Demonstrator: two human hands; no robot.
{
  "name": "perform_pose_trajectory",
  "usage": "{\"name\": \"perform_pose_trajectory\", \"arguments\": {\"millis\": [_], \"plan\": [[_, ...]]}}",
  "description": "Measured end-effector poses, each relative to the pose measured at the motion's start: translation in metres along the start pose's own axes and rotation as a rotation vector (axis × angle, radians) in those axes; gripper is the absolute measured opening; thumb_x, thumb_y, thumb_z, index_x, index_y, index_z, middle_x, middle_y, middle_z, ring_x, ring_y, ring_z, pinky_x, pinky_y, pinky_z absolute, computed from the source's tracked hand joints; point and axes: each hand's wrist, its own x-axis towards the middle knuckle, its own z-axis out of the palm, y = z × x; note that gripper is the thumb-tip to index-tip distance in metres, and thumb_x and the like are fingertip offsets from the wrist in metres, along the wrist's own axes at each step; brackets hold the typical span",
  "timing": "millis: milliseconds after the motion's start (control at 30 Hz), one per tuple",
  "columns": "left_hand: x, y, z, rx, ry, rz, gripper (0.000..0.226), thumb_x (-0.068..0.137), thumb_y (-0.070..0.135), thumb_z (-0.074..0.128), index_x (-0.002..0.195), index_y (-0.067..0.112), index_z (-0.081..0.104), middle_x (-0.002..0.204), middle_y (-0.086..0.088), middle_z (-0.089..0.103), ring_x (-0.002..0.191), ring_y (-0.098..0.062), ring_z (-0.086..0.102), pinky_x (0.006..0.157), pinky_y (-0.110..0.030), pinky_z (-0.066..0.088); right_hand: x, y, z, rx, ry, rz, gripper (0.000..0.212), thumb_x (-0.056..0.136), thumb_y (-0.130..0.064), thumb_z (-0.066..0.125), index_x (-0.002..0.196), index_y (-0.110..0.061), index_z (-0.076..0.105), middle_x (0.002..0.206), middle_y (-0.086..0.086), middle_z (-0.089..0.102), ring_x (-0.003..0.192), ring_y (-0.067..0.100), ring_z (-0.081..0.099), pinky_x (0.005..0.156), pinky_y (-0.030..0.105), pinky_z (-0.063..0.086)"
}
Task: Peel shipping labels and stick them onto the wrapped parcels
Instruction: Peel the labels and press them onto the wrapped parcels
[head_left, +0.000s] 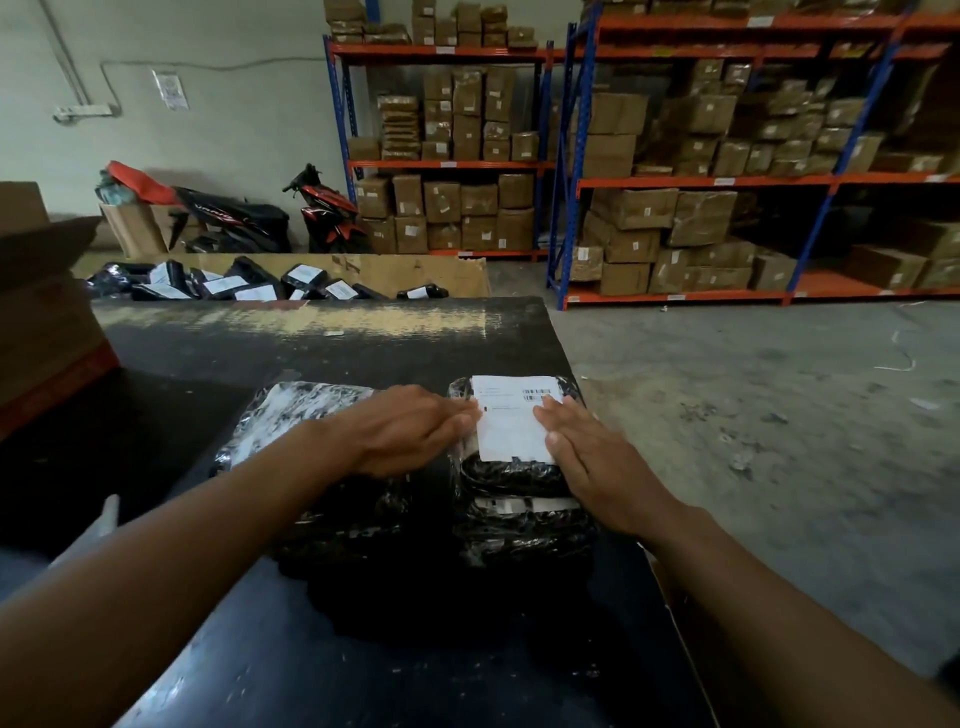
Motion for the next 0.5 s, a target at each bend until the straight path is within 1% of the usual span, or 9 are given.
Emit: {"name": "perform_pose_trajectory", "arguments": {"millis": [33, 67, 133, 200, 267, 300, 367, 433, 500], "plan": [[0.005, 0.002, -0.005, 0.005, 0.041, -0.016, 0.059, 0.103, 0.047, 0.016, 0.139, 0.015, 0.050, 0.145, -0.005, 0.051, 0.125, -0.018, 0.054, 0.111, -0.040, 0.039, 0.000, -0.001, 0.000, 0.001, 0.001, 0.007, 0.063, 0.096, -0.046, 0.016, 0.153, -0.024, 0.032, 0.161, -0.008, 0.023, 0.149, 0.004, 0.008, 0.122, 0.028, 0.009], [0.012, 0.006, -0.009, 0.008, 0.090, -0.024, 0.058, 0.103, 0.046, 0.017, 0.138, 0.012, 0.050, 0.144, -0.008, 0.051, 0.125, -0.020, 0.054, 0.111, -0.039, 0.039, 0.000, -0.002, -0.001, 0.002, 0.001, 0.013, 0.063, 0.096, -0.045, 0.016, 0.153, -0.024, 0.032, 0.161, -0.008, 0.023, 0.149, 0.004, 0.008, 0.122, 0.028, 0.009], [0.035, 0.015, -0.011, -0.013, 0.172, -0.018, 0.054, 0.106, 0.039, 0.019, 0.148, 0.012, 0.038, 0.154, -0.006, 0.037, 0.140, -0.018, 0.037, 0.115, -0.033, 0.025, 0.001, -0.003, -0.001, -0.002, 0.007, 0.015, 0.062, 0.096, -0.044, 0.017, 0.153, -0.023, 0.032, 0.161, -0.007, 0.024, 0.150, 0.005, 0.010, 0.122, 0.028, 0.010], [0.061, 0.024, -0.008, -0.063, 0.179, -0.014, 0.052, 0.107, 0.036, 0.020, 0.152, 0.013, 0.027, 0.159, -0.005, 0.025, 0.147, -0.016, 0.023, 0.116, -0.029, 0.015, 0.001, -0.004, -0.002, -0.004, 0.013, 0.010, 0.061, 0.096, -0.043, 0.018, 0.152, -0.023, 0.033, 0.161, -0.006, 0.025, 0.149, 0.006, 0.011, 0.121, 0.026, 0.011], [0.078, 0.022, 0.000, -0.098, 0.119, -0.053, 0.051, 0.107, 0.035, 0.020, 0.152, 0.013, 0.030, 0.158, -0.008, 0.029, 0.145, -0.021, 0.029, 0.116, -0.031, 0.019, 0.001, -0.003, -0.003, 0.000, 0.009, 0.009, 0.061, 0.097, -0.044, 0.018, 0.153, -0.023, 0.032, 0.161, -0.006, 0.025, 0.149, 0.005, 0.011, 0.121, 0.026, 0.011], [0.080, 0.016, 0.003, -0.109, 0.086, -0.080, 0.050, 0.107, 0.035, 0.020, 0.147, 0.012, 0.039, 0.152, -0.011, 0.041, 0.137, -0.024, 0.041, 0.113, -0.033, 0.027, 0.001, -0.003, -0.003, -0.002, 0.001, 0.012, 0.062, 0.096, -0.044, 0.017, 0.153, -0.024, 0.032, 0.161, -0.007, 0.025, 0.149, 0.005, 0.011, 0.121, 0.026, 0.011], [0.072, -0.001, 0.004, -0.129, 0.066, -0.146, 0.048, 0.106, 0.034, 0.020, 0.128, 0.010, 0.055, 0.122, -0.012, 0.064, 0.107, -0.024, 0.059, 0.099, -0.038, 0.044, 0.001, -0.003, -0.002, -0.007, -0.006, 0.015, 0.063, 0.095, -0.045, 0.016, 0.153, -0.025, 0.031, 0.161, -0.009, 0.024, 0.149, 0.004, 0.010, 0.122, 0.027, 0.011], [0.060, -0.018, 0.000, -0.110, 0.072, -0.231, 0.051, 0.106, 0.035, 0.020, 0.103, 0.002, 0.058, 0.088, -0.009, 0.061, 0.079, -0.020, 0.056, 0.085, -0.042, 0.049, 0.001, -0.004, 0.000, 0.000, 0.008, 0.019, 0.063, 0.095, -0.045, 0.016, 0.153, -0.025, 0.031, 0.161, -0.010, 0.024, 0.149, 0.003, 0.010, 0.121, 0.026, 0.011], [0.050, -0.027, -0.005, -0.081, 0.096, -0.327, 0.049, 0.106, 0.032, 0.023, 0.076, 0.003, 0.049, 0.068, -0.007, 0.047, 0.060, -0.016, 0.042, 0.072, -0.040, 0.046, 0.001, -0.006, 0.002, 0.000, 0.018, 0.026, 0.063, 0.095, -0.045, 0.016, 0.153, -0.024, 0.031, 0.161, -0.009, 0.024, 0.149, 0.004, 0.010, 0.121, 0.025, 0.011]]}}
